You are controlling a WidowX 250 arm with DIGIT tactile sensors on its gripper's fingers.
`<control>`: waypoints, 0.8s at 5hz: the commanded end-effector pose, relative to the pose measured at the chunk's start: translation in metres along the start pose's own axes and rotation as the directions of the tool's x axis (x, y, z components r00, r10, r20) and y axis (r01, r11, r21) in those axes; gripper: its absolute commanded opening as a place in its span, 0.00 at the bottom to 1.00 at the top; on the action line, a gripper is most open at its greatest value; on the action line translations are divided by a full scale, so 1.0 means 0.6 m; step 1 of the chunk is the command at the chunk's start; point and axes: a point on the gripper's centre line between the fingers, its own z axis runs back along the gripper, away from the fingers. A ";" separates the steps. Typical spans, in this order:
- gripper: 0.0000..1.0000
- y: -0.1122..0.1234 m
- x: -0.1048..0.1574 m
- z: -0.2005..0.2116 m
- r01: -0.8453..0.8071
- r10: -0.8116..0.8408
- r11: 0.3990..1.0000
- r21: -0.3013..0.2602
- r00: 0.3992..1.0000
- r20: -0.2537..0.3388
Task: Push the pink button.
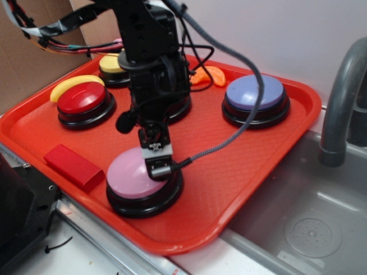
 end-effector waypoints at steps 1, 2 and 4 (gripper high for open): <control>1.00 -0.041 -0.004 0.015 0.052 -0.054 0.998 -0.046 0.998 -0.043; 1.00 -0.041 -0.004 0.016 0.049 -0.051 0.998 -0.042 0.998 -0.045; 1.00 -0.039 -0.002 0.001 0.036 -0.050 0.989 -0.140 0.994 -0.101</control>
